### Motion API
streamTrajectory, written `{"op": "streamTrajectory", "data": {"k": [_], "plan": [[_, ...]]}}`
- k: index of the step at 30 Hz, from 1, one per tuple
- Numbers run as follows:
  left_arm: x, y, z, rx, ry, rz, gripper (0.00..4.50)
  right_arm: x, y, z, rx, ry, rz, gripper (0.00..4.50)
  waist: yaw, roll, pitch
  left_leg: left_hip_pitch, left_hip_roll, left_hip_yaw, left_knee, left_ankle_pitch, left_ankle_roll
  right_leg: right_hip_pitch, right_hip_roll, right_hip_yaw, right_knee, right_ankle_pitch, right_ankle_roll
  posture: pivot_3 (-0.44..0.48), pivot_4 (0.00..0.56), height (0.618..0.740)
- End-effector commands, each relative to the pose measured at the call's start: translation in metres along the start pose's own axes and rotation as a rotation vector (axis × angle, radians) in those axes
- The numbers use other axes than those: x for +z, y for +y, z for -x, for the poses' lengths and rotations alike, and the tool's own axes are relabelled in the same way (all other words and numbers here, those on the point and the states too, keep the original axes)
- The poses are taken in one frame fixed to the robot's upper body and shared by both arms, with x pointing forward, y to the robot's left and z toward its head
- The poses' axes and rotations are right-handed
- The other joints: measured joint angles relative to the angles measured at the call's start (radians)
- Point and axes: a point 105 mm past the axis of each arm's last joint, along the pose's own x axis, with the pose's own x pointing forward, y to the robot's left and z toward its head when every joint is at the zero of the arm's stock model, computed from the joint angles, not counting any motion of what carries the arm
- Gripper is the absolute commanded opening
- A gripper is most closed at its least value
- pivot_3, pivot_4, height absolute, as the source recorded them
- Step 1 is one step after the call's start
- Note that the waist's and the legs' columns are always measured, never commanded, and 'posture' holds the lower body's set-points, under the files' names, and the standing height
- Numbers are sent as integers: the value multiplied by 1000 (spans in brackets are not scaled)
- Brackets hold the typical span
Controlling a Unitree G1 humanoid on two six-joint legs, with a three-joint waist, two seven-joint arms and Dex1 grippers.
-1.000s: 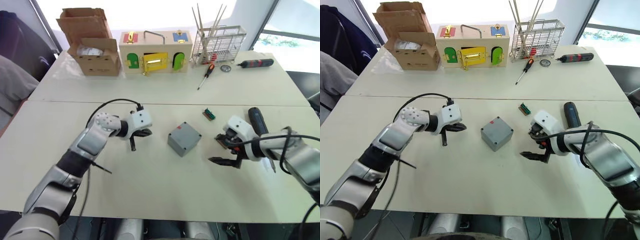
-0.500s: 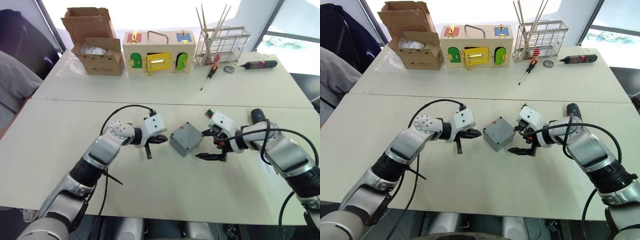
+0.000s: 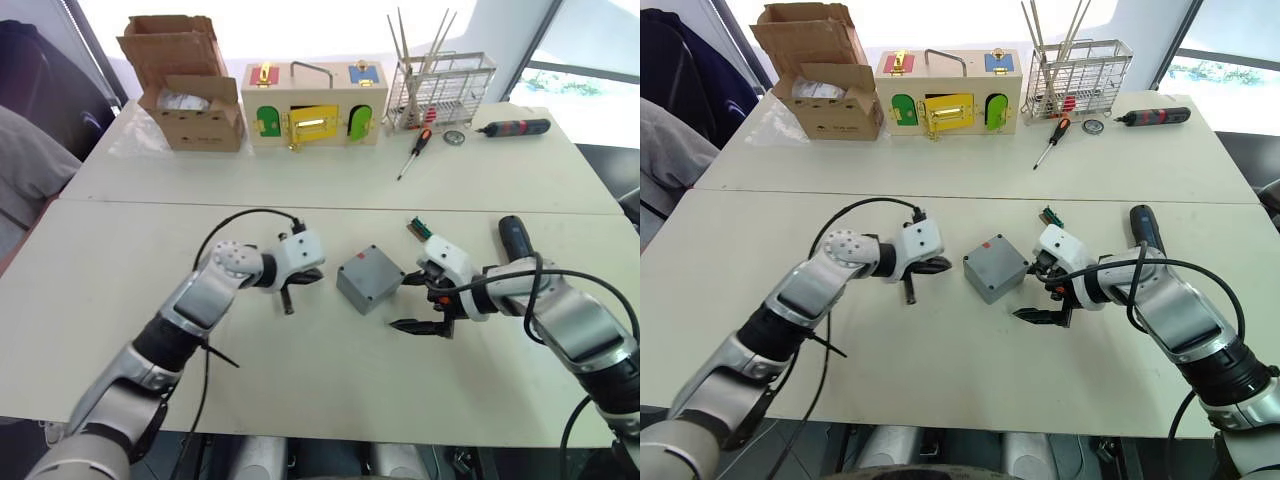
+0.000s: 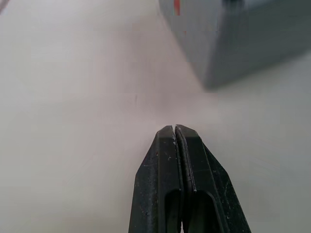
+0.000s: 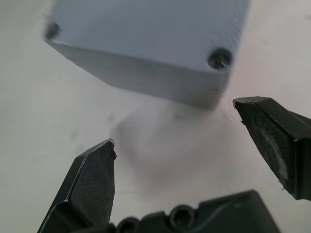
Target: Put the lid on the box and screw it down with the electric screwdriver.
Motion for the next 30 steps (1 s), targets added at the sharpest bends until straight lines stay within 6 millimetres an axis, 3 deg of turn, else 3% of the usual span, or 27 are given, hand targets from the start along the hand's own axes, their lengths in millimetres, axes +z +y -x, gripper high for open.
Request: {"op": "streamTrajectory", "data": {"k": [1,7,16,30], "plan": [[18,-18,6,-91,-76,-12,0,8,-3,3,-22,-25,36,4459,4,0,0,0,0,0,0,0,0,0,0,0,0,0,0,0,150,740],[44,-22,-10,-97,-188,25,0,16,0,0,6,-57,33,4459,2,0,0,0,-1,-1,1,0,0,2,0,0,0,0,0,0,150,740],[37,-7,-21,-39,-148,-18,0,22,18,5,101,-81,12,4459,2,0,0,0,0,0,1,0,0,1,0,0,0,0,0,0,150,740],[36,-10,-20,-47,-166,7,0,19,15,4,73,-62,5,4459,2,0,0,0,-1,-1,1,0,0,1,0,0,0,0,0,0,150,740]]}}
